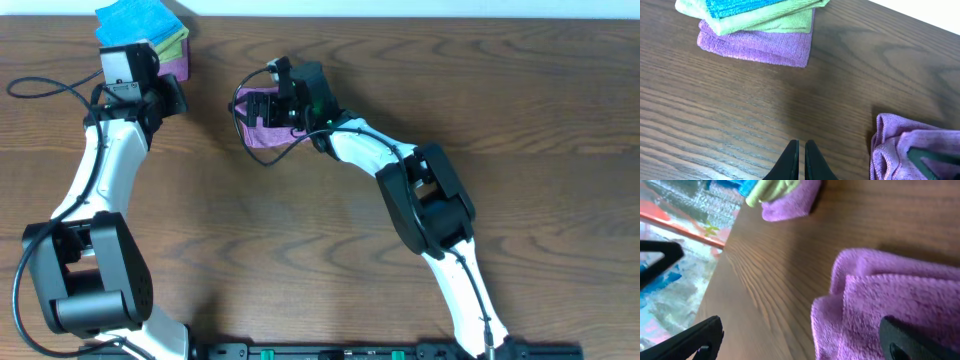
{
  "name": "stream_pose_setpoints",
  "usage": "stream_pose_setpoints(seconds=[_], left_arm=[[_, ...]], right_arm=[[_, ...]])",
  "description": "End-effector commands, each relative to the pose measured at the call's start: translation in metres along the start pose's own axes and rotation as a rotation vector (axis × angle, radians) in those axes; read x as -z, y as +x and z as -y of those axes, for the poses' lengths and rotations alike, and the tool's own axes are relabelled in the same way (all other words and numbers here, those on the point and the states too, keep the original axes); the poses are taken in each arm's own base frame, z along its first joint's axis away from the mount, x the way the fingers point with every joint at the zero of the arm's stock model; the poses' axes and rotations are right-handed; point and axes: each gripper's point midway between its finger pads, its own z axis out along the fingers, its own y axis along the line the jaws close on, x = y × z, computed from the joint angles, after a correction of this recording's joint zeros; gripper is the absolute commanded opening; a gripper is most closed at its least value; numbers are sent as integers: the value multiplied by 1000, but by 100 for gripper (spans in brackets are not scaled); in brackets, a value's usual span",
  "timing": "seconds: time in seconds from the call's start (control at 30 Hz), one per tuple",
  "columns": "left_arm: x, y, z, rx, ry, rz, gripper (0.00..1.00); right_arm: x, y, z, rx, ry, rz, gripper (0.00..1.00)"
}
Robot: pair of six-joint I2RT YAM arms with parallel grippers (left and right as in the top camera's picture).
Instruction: Fold the cloth
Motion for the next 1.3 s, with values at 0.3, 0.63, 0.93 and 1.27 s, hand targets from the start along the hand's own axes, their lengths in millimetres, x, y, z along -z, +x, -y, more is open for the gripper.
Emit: stream_pose_setpoints(seconds=[0.3, 0.63, 0.93, 1.27], left_arm=[[8, -4, -1, 15, 2, 15, 9], [7, -3, 0, 14, 4, 15, 17], [8, -1, 10, 12, 60, 0, 18], [9, 36, 49, -83, 121, -120, 16]], right_arm=[[-4, -9, 6, -11, -24, 18, 99], [82, -126, -61, 124, -265, 28, 99], [191, -119, 9, 235, 548, -149, 99], [278, -92, 2, 280, 959, -265, 99]])
